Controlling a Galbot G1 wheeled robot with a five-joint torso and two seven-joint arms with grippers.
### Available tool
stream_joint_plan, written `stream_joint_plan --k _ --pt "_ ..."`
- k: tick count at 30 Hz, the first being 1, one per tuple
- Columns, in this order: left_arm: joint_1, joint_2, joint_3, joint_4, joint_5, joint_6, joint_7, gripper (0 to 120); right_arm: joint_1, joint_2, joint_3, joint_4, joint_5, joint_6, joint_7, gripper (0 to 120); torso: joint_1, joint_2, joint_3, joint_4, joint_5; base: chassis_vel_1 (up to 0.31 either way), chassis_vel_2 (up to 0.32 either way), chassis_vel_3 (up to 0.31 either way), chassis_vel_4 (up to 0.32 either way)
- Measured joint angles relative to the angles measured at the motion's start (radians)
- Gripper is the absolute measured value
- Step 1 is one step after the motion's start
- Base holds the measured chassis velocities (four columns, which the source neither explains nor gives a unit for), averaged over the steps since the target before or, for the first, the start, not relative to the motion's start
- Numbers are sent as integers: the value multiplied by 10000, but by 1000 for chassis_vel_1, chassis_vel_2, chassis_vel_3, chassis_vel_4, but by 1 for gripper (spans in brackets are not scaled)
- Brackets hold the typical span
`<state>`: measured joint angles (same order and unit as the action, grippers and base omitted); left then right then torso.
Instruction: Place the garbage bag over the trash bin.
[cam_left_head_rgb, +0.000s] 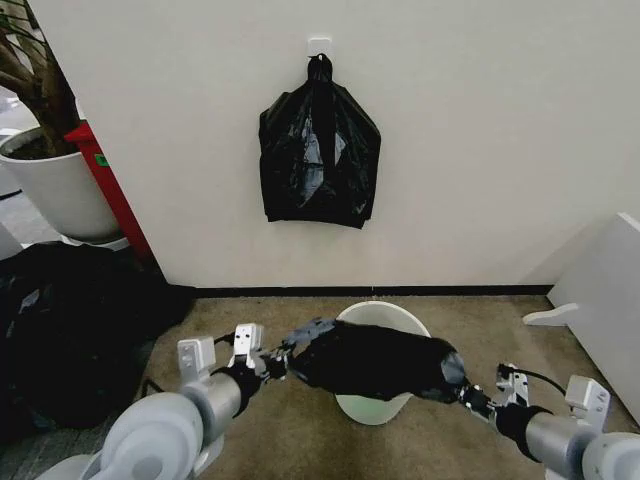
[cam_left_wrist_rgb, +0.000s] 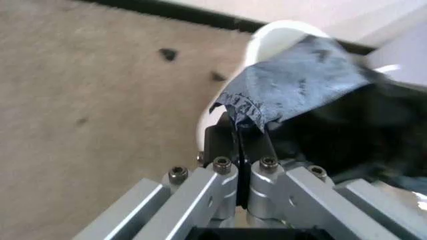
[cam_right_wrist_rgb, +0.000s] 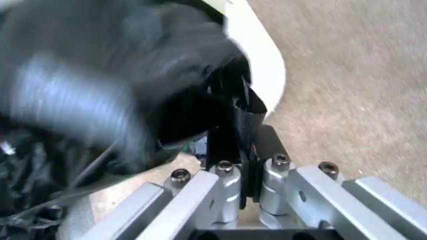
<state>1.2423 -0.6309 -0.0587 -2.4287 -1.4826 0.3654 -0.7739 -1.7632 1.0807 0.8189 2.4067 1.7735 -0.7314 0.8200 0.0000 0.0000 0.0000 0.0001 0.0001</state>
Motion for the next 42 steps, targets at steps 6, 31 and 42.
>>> stream_joint_plan --k 6,31,42 --pt "-496 -906 1116 2259 725 215 690 0 502 55 -561 -1828 -91 -4 -165 0 0 -1 1 -3 1 0 0 0 0" --pt "-1296 -2012 1329 4110 2146 300 2566 0 3051 -137 -1169 -4364 -553 -4 -792 0 0 -1 1 0 -1 0 0 0 0" --pt "-1548 -2880 1827 5344 2632 324 3156 0 3459 47 -1708 -4885 -1108 -1 -1302 0 0 -1 0 -1 0 0 0 0 0"
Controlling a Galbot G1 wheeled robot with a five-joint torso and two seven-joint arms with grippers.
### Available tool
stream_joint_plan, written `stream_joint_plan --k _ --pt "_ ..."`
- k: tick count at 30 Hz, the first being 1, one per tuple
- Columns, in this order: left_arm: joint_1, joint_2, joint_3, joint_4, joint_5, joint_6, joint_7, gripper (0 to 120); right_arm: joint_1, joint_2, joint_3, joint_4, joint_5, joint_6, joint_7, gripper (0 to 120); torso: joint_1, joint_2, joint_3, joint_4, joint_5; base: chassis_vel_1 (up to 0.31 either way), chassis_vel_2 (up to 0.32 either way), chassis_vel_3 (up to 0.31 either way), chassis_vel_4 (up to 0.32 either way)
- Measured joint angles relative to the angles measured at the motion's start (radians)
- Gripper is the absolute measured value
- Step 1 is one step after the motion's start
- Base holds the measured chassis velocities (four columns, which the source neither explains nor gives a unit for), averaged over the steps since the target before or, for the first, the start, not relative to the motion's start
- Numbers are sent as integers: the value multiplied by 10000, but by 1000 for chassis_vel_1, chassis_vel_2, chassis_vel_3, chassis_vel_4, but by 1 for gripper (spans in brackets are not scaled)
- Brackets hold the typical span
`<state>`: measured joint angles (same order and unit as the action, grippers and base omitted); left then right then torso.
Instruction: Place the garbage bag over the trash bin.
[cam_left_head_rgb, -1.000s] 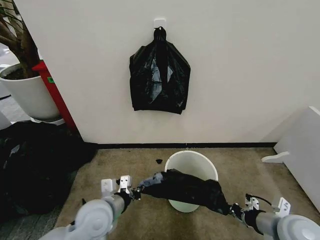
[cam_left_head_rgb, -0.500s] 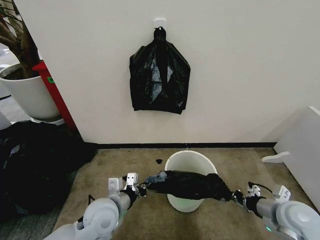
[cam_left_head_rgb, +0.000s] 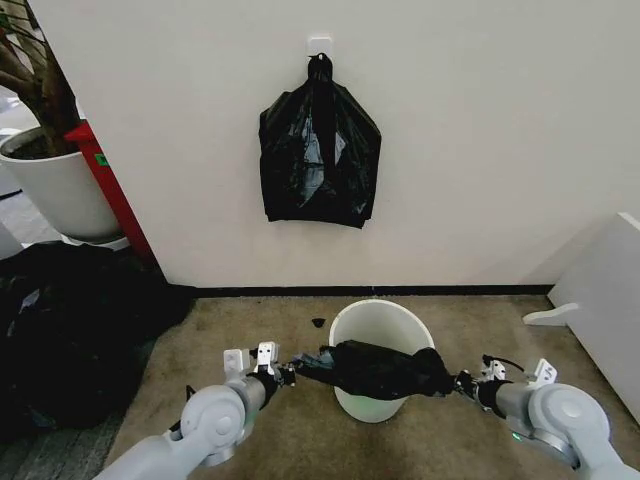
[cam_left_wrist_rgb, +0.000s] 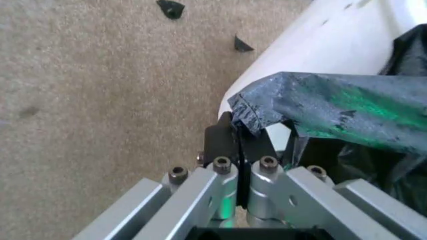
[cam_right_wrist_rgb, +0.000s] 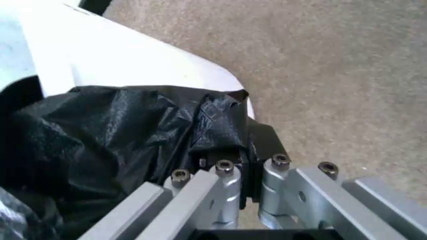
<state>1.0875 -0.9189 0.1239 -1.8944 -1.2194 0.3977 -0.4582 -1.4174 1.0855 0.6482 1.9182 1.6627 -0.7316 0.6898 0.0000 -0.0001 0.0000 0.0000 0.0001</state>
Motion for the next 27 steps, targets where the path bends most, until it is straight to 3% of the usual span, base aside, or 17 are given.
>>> stream_joint_plan --k 14,23,27 --pt "-343 -1066 263 1557 568 -110 406 0 456 264 -111 -664 -209 5 33 0 0 0 0 -1 1 0 0 0 0" --pt "-81 -1044 212 1367 727 -110 440 0 345 340 -62 -444 -244 6 -1 0 0 0 0 -1 0 0 0 0 0" --pt "144 -876 94 954 971 198 398 0 33 288 -16 14 -529 6 -176 15 0 0 -1 0 0 0 0 0 0"
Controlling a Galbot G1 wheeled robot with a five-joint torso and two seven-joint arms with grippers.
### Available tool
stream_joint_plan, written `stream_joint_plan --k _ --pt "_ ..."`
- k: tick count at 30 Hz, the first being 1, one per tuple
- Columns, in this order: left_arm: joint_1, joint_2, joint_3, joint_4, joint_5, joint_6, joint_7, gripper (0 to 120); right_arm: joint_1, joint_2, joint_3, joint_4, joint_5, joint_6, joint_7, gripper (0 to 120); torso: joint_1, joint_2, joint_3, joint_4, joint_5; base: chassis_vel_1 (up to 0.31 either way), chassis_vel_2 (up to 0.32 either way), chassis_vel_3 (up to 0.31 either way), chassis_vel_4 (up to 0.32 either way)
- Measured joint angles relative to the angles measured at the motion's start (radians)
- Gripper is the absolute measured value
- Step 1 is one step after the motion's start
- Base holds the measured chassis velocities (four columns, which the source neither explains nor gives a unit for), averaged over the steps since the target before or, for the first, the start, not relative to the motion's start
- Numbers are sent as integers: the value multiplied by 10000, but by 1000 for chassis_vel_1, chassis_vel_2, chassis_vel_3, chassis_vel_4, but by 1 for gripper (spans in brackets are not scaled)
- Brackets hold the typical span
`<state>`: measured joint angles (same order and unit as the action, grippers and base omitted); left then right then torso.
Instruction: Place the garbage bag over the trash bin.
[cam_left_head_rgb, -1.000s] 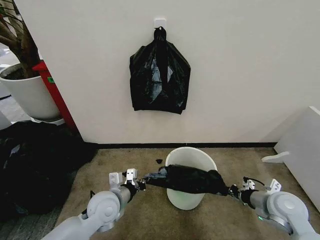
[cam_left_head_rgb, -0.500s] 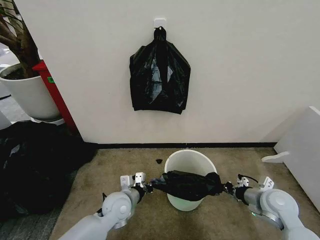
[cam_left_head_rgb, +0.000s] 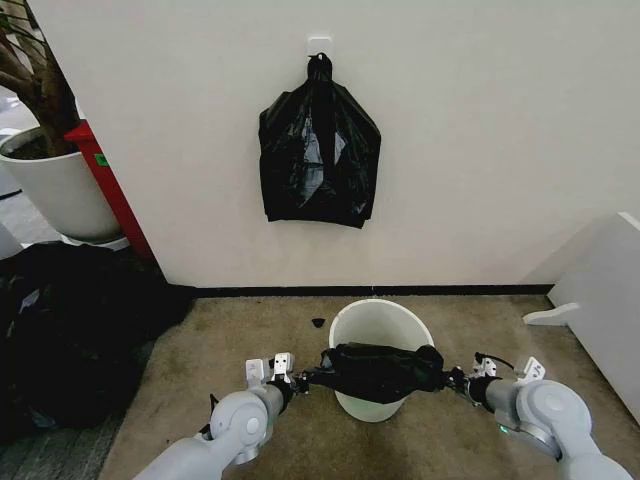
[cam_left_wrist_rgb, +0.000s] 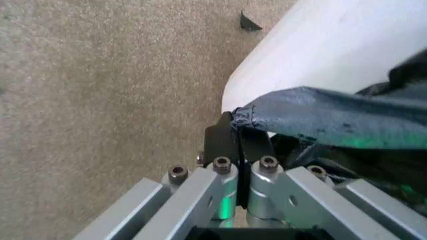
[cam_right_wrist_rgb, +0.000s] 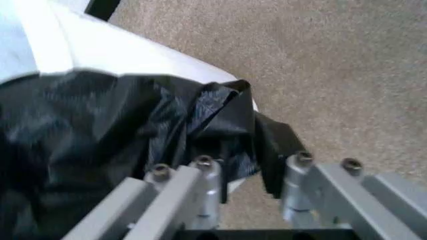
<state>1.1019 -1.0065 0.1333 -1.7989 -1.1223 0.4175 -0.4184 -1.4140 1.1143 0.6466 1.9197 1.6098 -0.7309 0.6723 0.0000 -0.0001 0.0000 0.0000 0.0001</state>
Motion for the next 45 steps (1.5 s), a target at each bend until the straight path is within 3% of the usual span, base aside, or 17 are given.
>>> stream_joint_plan --k 4,9,13,15,19,23,26,28,35,38,42,45 --pt "123 180 -85 -254 76 207 -51 8 -348 -151 15 270 -577 0 -452 27 0 0 0 -1 -3 0 0 0 0" --pt "326 503 -238 -477 467 371 -63 29 -942 -384 126 559 -1583 0 -1363 49 0 1 0 0 -1 0 0 0 0" --pt "561 769 -347 -557 1001 381 117 41 -1380 -507 239 718 -2171 0 -1998 59 0 0 -1 -1 -2 0 0 0 0" --pt "967 1008 -642 -656 1861 194 728 51 -1902 -589 369 903 -2927 0 -2606 71 0 1 -1 1 0 0 0 0 0" --pt "1299 1133 -902 -759 2194 -30 1148 63 -2345 -658 490 1045 -3798 1 -3396 81 0 0 -1 0 -2 0 0 0 0" --pt "1494 1200 -1089 -536 3160 -705 2364 81 -2592 -682 550 1037 -5127 19 -4781 98 0 0 -1 0 -2 0 0 0 0" --pt "1522 1236 -1123 -337 3776 -1008 3126 88 -2680 -685 551 1004 -5625 136 -5339 100 0 0 -1 1 -2 0 0 0 0" --pt "1578 1324 -1223 -97 4390 -1336 4073 98 -2998 -766 576 915 -6698 567 -6571 100 0 0 -1 0 -1 0 0 0 0" --pt "1638 1486 -1558 606 5458 -2313 5766 100 -3716 -881 642 862 -8612 1844 -8381 100 0 1 -1 0 0 0 0 0 0" --pt "1609 1502 -1598 857 5808 -2774 6109 100 -3817 -882 647 873 -8803 2099 -8541 100 0 1 -1 -1 -1 0 0 0 0" --pt "1380 1456 -1645 1695 6508 -4334 7188 100 -3856 -775 629 883 -8989 2376 -8538 100 0 0 0 0 -1 0 0 0 0" --pt "1267 1420 -1698 2035 6704 -4922 7832 100 -3844 -734 610 880 -9001 2399 -8492 100 0 0 0 0 -3 0 0 0 0"
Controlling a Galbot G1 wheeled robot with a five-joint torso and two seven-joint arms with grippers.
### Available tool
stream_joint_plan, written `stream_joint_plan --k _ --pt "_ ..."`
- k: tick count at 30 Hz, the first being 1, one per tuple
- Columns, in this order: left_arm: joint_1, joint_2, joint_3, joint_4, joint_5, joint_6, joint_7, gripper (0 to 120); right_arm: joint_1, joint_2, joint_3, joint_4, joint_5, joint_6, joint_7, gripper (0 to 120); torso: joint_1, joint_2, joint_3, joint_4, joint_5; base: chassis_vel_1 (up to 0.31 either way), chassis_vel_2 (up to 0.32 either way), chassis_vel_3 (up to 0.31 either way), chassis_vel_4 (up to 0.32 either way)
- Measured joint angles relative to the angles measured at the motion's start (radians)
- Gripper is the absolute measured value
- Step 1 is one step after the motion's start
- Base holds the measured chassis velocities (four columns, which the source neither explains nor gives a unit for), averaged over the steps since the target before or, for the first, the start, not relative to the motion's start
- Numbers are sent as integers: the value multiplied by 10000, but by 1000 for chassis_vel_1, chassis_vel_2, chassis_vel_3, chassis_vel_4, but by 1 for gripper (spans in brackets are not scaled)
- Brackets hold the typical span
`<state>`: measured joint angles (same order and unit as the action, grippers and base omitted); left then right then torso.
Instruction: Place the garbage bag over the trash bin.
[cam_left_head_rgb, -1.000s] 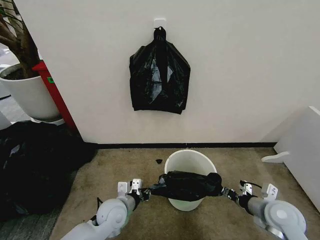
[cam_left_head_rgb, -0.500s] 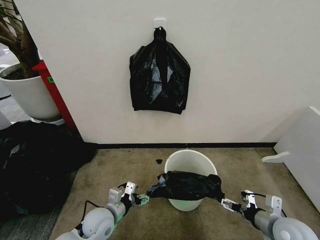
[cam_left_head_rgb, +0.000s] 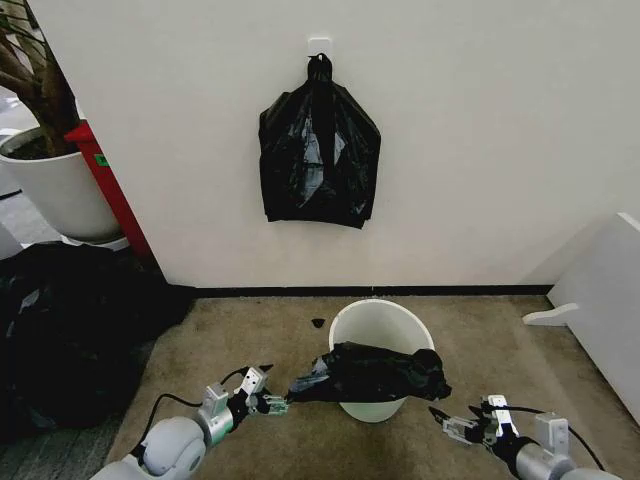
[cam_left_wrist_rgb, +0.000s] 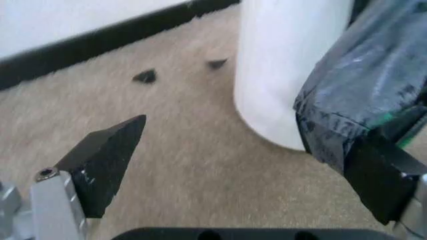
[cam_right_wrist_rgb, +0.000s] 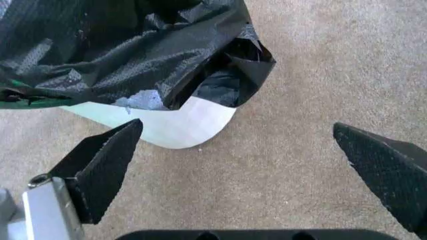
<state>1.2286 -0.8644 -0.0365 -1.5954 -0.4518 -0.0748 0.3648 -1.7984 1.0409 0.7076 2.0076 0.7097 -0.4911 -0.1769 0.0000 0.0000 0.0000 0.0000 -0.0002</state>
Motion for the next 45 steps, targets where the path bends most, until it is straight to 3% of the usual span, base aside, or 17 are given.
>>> stream_joint_plan --k 3,13,23,29,40,45 --pt "-178 -51 -25 401 463 -790 940 100 15 59 -49 -6 0 4 66 100 0 0 0 0 1 0 0 0 0" --pt "-462 -175 -12 766 836 -2046 3242 100 -170 343 -119 569 183 -272 378 100 0 0 0 0 1 0 0 0 0" --pt "-425 -161 -13 346 614 -2198 3700 100 -208 331 -130 1202 404 -912 784 100 0 0 0 -1 1 0 0 0 0" --pt "-203 71 -140 92 682 -2577 5381 100 -95 385 -211 1211 403 -1034 1104 100 0 0 0 0 2 0 0 0 0" --pt "70 78 -269 -96 159 -2850 6071 100 -181 467 -110 1328 427 -1101 1216 100 0 0 0 0 2 0 0 0 0" --pt "566 49 -425 -263 -414 -2701 5255 100 -373 518 26 1563 425 -1023 1203 100 0 0 0 0 2 0 0 0 0"
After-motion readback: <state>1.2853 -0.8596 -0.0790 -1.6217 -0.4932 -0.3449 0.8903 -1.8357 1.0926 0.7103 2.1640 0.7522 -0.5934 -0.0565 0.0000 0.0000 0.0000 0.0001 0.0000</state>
